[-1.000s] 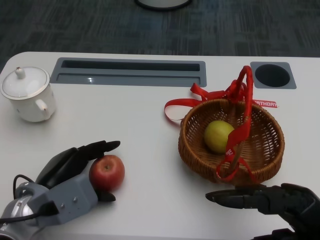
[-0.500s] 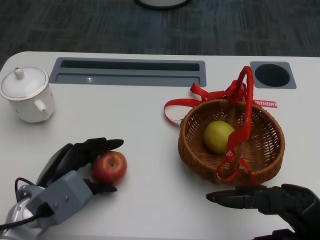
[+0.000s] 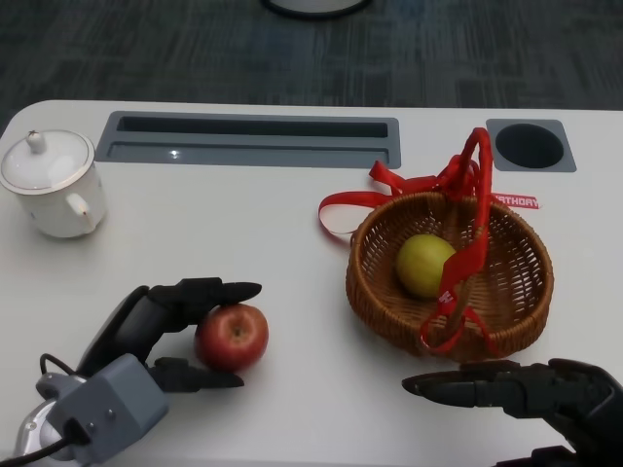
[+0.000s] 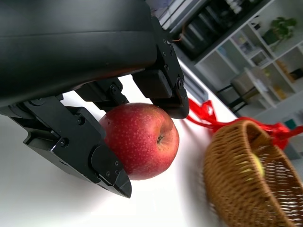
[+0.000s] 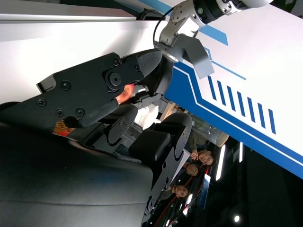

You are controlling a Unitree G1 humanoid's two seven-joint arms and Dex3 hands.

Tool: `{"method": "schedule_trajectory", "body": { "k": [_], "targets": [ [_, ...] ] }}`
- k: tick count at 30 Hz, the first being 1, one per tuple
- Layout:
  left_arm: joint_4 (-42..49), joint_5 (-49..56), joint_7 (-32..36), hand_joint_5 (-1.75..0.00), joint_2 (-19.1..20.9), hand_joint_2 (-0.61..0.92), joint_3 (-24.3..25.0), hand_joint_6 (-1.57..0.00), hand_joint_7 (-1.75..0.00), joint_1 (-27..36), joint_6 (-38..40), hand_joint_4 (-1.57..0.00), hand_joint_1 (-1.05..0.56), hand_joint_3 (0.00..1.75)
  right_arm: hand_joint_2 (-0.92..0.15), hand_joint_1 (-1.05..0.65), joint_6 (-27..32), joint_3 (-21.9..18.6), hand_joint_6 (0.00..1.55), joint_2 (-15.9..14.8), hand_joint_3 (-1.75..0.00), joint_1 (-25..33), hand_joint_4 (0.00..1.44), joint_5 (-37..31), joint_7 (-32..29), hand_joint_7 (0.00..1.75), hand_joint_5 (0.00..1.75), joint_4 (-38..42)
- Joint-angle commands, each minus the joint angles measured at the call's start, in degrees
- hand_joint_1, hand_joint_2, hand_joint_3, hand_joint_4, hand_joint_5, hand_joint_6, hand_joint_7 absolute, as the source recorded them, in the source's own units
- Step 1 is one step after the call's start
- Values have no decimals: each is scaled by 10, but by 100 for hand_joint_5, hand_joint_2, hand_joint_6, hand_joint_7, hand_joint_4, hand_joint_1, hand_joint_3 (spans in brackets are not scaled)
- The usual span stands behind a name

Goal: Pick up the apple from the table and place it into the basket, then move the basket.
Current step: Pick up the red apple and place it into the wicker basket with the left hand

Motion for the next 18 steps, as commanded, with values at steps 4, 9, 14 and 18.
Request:
{"method": "schedule_trajectory", "body": {
  "k": [4, 9, 14, 18],
  "targets": [
    [-139, -49, -39, -2, 1, 79, 18, -115, -1, 47, 35, -128, -9, 0, -80, -37, 0, -3, 76, -5, 0, 2, 81, 0, -4, 0, 0, 0],
    [-236, -85, -73, -1, -5, 80, 24, -113, 0, 67, 79, -127, -9, 1, -80, -37, 1, -3, 76, -4, 0, 0, 80, 0, -4, 0, 0, 1],
    [-323, -101, -96, -1, -16, 80, 20, -112, 0, 71, 136, -126, -10, 0, -80, -36, -1, -2, 76, -1, 0, -3, 80, 2, -3, 0, 0, 5],
    [-345, -105, -105, -1, -37, 79, 16, -113, -1, 53, 152, -126, -9, 0, -79, -37, -1, -3, 76, -1, 0, -4, 80, -1, -5, 0, 0, 5]
  ]
}}
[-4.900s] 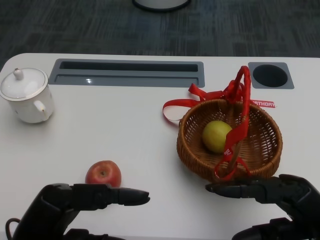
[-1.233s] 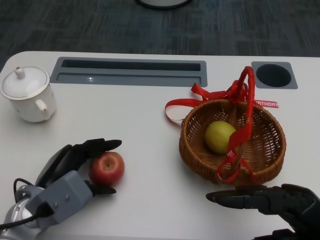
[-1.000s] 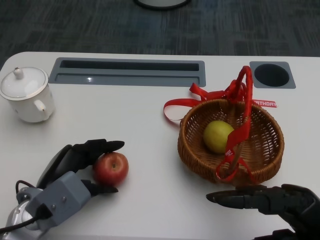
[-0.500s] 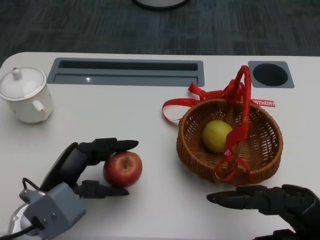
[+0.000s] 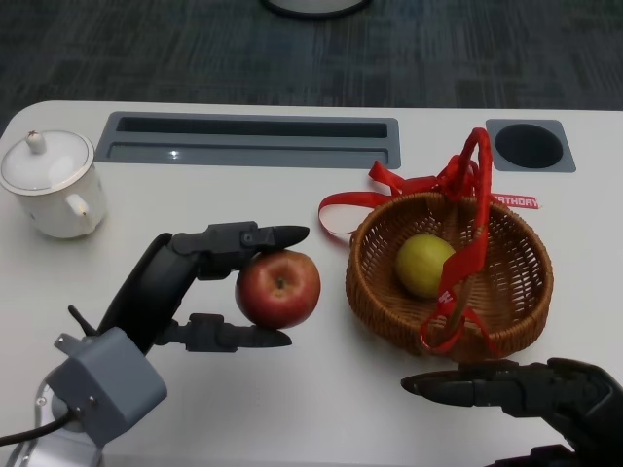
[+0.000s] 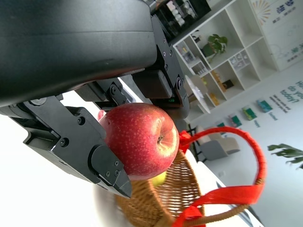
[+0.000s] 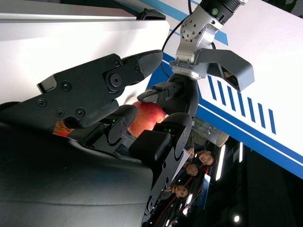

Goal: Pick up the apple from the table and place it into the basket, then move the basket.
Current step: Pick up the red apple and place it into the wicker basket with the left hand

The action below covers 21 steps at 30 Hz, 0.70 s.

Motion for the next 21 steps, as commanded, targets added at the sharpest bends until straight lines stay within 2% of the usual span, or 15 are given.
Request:
{"method": "schedule_trajectory", "body": {
  "k": [1, 10, 21],
  "targets": [
    [-18, -6, -5, -1, -13, 79, -2, -113, -1, -23, 8, -127, -9, 0, -79, -37, -1, -4, 76, -2, 0, -1, 80, 0, -6, 0, 0, 3],
    [18, 19, -5, -1, -52, 79, -22, -113, 0, -102, 25, -126, -12, 0, -80, -37, 1, 0, 76, 3, 0, 5, 81, -4, -8, 0, 0, -3],
    [164, 47, 5, -1, -104, 79, -34, -114, 0, -212, 2, -127, -15, 0, -79, -37, 1, 3, 77, 5, 0, 13, 81, -2, -14, 0, 0, -10]
  ]
}}
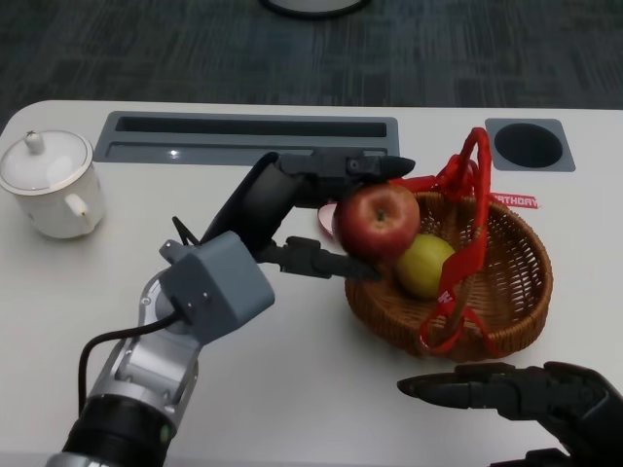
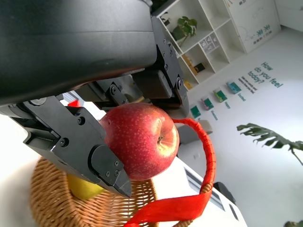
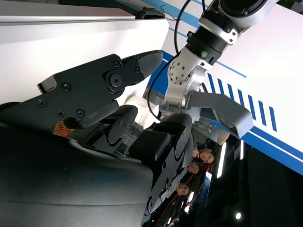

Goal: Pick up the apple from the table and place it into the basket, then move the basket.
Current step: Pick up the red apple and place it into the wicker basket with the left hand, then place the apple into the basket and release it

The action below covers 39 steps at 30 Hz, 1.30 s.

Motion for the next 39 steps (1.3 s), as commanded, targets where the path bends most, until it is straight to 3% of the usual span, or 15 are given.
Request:
{"method": "schedule_trajectory", "body": {
  "k": [1, 17, 28, 31, 39],
  "targets": [
    [52, 2, 8, -1, -11, 79, 0, -114, 0, -39, -14, -127, -15, 0, -79, -37, 0, 1, 77, -3, 0, 6, 81, 9, -3, 0, 0, -7],
    [288, 63, 77, 0, -58, 79, -16, -114, 0, -156, -46, -125, -13, 1, -79, -37, 11, -2, 77, -5, 0, 30, 81, 3, -20, 0, 0, -34],
    [353, 71, 93, 0, -70, 78, -16, -110, 0, -179, -52, -122, -17, 0, -78, -36, 10, 0, 78, -3, 0, 37, 81, 4, -23, 0, 0, -40],
    [356, 71, 85, 0, -69, 76, -18, -93, 0, -179, -62, -106, -26, 0, -78, -36, 11, 0, 78, -3, 0, 37, 81, 2, -24, 0, 0, -41],
    [347, 103, 70, 0, -48, 74, -49, -28, 0, -182, -76, -30, -57, 0, -78, -35, 10, 1, 78, -4, 0, 39, 81, 6, -22, 0, 0, -42]
  ]
}}
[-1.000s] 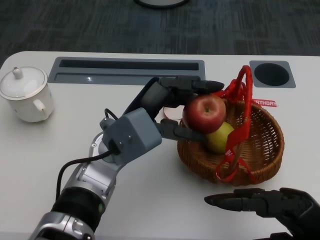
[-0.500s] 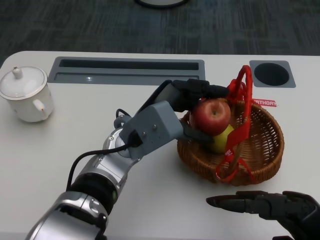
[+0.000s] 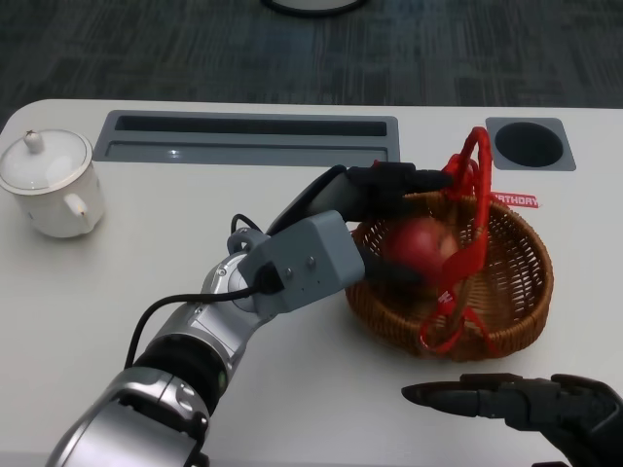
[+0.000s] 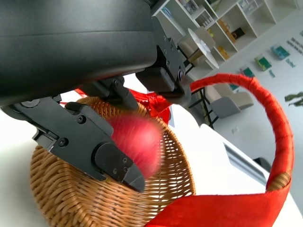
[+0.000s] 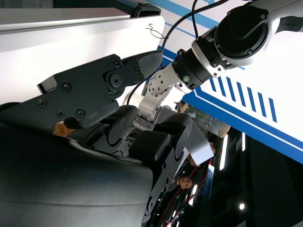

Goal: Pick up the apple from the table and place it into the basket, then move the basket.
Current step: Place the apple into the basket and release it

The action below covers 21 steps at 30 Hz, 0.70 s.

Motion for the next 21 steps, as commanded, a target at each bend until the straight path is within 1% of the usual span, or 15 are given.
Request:
{"method": "schedule_trajectory", "body": {
  "k": [1, 3, 5, 7, 10, 13, 16, 21],
  "targets": [
    [-12, 7, -16, 0, 15, 74, -6, -23, 0, -11, -6, -24, -61, 0, -78, -35, 1, 0, 78, -7, 0, 4, 81, 7, -2, 0, 0, -8],
    [-18, 0, -30, 0, 18, 74, -5, -14, 0, -9, -11, -15, -67, 0, -77, -35, 1, 1, 78, -7, 0, 3, 81, 7, -1, 0, 0, -7],
    [-25, -9, -46, 0, 21, 74, -1, -9, 0, -8, -18, -9, -73, 0, -77, -34, 1, 1, 78, -6, 0, 3, 82, 7, -1, 0, 0, -7],
    [-32, -17, -58, 0, 24, 74, 3, -7, 0, -6, -23, -6, -76, 0, -77, -34, 2, 1, 78, -6, 0, 3, 82, 7, -2, 0, 0, -7],
    [-44, -25, -70, 0, 29, 74, 10, -5, 0, -4, -30, -3, -76, 0, -77, -35, 6, 0, 78, -8, 0, 3, 82, 4, -3, 0, 0, -9],
    [-60, -34, -73, -1, 37, 73, 16, -6, -1, 0, -44, -5, -74, 0, -77, -36, 6, -1, 78, -9, 0, 2, 82, 3, -2, 0, 0, -8],
    [-87, -41, -77, -2, 48, 74, 22, -11, -2, 7, -51, -9, -71, 1, -78, -36, 5, -1, 78, -9, 0, 0, 81, 4, -1, 0, 0, -7],
    [-164, -75, -119, -3, 72, 73, 33, -19, -3, 38, -33, -17, -64, 0, -78, -37, 2, -5, 78, -11, 0, -5, 82, 1, -3, 0, 0, -4]
  ]
}}
